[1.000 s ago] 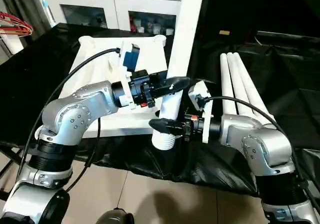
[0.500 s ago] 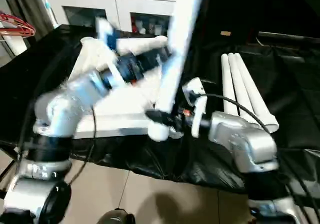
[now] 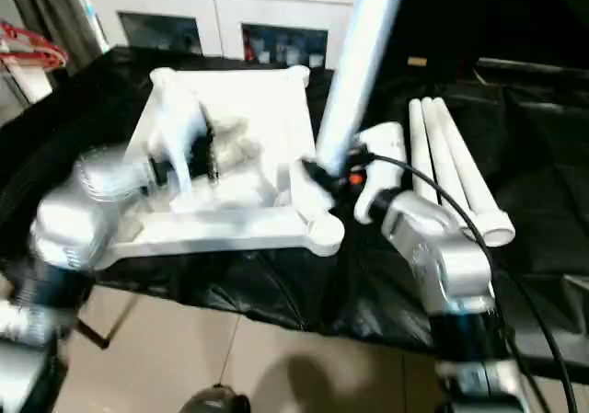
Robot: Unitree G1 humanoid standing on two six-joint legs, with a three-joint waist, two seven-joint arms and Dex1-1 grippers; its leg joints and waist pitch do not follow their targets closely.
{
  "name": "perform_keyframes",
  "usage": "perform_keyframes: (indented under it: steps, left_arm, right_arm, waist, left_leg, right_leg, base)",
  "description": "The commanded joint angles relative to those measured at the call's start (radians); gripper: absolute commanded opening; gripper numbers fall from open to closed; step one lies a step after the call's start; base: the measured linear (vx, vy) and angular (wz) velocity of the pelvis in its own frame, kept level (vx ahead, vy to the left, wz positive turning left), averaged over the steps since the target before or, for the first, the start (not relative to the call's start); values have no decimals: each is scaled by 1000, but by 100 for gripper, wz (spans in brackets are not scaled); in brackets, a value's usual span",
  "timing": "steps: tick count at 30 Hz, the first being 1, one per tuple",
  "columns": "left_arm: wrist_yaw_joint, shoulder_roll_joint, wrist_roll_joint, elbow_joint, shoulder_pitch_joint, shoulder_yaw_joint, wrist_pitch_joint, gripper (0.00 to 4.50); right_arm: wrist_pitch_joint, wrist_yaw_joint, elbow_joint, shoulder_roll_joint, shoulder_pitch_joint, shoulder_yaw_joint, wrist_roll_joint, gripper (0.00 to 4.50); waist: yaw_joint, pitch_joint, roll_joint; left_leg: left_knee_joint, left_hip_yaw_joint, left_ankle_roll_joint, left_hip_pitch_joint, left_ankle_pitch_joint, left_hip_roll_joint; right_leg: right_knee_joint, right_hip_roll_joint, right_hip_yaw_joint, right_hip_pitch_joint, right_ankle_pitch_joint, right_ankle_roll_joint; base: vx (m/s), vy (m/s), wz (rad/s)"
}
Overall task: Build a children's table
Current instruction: Pick table leg
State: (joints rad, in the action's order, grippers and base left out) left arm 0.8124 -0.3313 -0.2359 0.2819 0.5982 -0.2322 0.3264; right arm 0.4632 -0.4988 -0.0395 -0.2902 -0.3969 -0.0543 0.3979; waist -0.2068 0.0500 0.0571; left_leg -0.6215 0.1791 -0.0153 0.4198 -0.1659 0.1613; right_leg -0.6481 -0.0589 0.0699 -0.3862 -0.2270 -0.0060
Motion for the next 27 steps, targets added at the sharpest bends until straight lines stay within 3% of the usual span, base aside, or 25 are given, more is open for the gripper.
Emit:
perform_keyframes:
  steps: [1,2,3,8,9,10,11,13,15,20,21,22,23,24,26,27]
  left_arm:
    - [44,10,28,25,0,-51,-19,301]
    - [75,16,50,61,-8,-92,-29,301]
    - [91,20,53,71,-12,-107,-33,301]
    - [90,8,96,144,17,-110,-51,301]
    - [86,4,105,156,22,-110,-55,301]
    - [94,0,104,169,26,-108,-54,301]
    - [107,-8,105,184,33,-107,-49,301]
    - [134,-17,102,202,41,-107,-66,301]
    - [159,-22,111,266,55,-102,-128,301]
    - [193,-24,130,326,69,-117,-153,301]
    - [210,-17,129,353,81,-115,-161,272]
    - [210,-17,129,354,81,-115,-162,265]
    - [212,-9,132,382,93,-112,-173,265]
    - [212,-1,137,412,105,-110,-188,260]
    - [215,8,142,443,117,-107,-201,229]
    - [223,13,145,464,126,-107,-206,217]
  right_arm:
    - [-31,24,16,4,8,-36,2,191]
    - [-27,25,16,8,18,-32,4,191]
    - [-22,25,14,9,22,-31,6,191]
    - [-20,19,-4,0,18,-16,-12,191]
    - [-14,22,-7,3,16,-20,-8,191]
    - [-16,25,-11,7,13,-19,-10,191]
    - [-17,32,-9,13,11,-17,-15,191]
    - [-44,27,-12,20,6,-11,-21,191]
    - [-90,25,-35,32,-2,-6,-35,191]
    - [-56,22,-16,40,3,-10,-11,191]
    - [-28,28,-18,42,3,-8,-7,191]
    - [-27,28,-18,42,3,-8,-7,191]
    - [-23,22,-22,39,4,1,-16,191]
    - [-28,13,-26,34,7,12,-26,191]
    - [-32,1,-26,30,14,25,-34,191]
    - [-30,-5,-23,28,20,33,-35,191]
  waist:
    - [6,-80,0]
    - [7,-80,-2]
    - [10,-77,3]
    - [22,-79,-3]
    - [23,-79,-9]
    - [23,-79,-4]
    - [26,-79,-9]
    - [25,-79,-5]
    - [30,-79,2]
    - [29,-80,2]
    - [28,-79,8]
    - [30,-78,6]
    - [29,-79,13]
    - [31,-78,13]
    - [30,-79,10]
    - [31,-79,13]
  left_leg:
    - [80,-40,-56,-41,-205,78]
    - [82,-41,-51,-41,-210,79]
    - [82,-43,-48,-41,-217,78]
    - [81,-43,-31,-35,-198,77]
    - [80,-41,-21,-36,-188,76]
    - [79,-42,-17,-37,-181,78]
    - [79,-40,-14,-39,-180,78]
    - [79,-40,-13,-39,-177,79]
    - [80,-40,-22,-39,-197,77]
    - [83,-42,-24,-42,-205,82]
    - [82,-42,-26,-42,-213,81]
    - [84,-42,-27,-41,-216,81]
    - [83,-43,-30,-42,-222,81]
    - [85,-43,-41,-43,-245,80]
    - [84,-44,-39,-41,-234,81]
    - [82,-43,-33,-41,-228,79]
  right_leg:
    - [71,-112,-60,28,-20,-158]
    - [74,-113,-59,30,-40,-159]
    - [78,-113,-60,29,-63,-156]
    - [74,-114,-58,35,-45,-167]
    - [76,-114,-58,35,-43,-169]
    - [74,-114,-58,34,-41,-174]
    - [75,-112,-58,32,-45,-178]
    - [73,-113,-58,29,-44,-181]
    - [76,-113,-58,29,-38,-184]
    - [71,-114,-58,30,-24,-191]
    - [72,-117,-59,30,-32,-194]
    - [74,-116,-59,30,-33,-194]
    - [74,-116,-59,29,-35,-196]
    - [77,-115,-59,30,-37,-196]
    - [72,-118,-59,34,-15,-201]
    - [74,-118,-59,34,-11,-200]
  base:
    - [0,0,0]
    - [0,0,0]
    - [0,0,0]
    - [0,0,0]
    - [0,0,0]
    - [0,0,0]
    - [0,0,0]
    - [0,0,0]
    - [0,0,0]
    - [0,0,0]
    - [0,0,0]
    - [0,0,0]
    - [0,0,0]
    - [0,0,0]
    - [0,0,0]
    - [0,0,0]
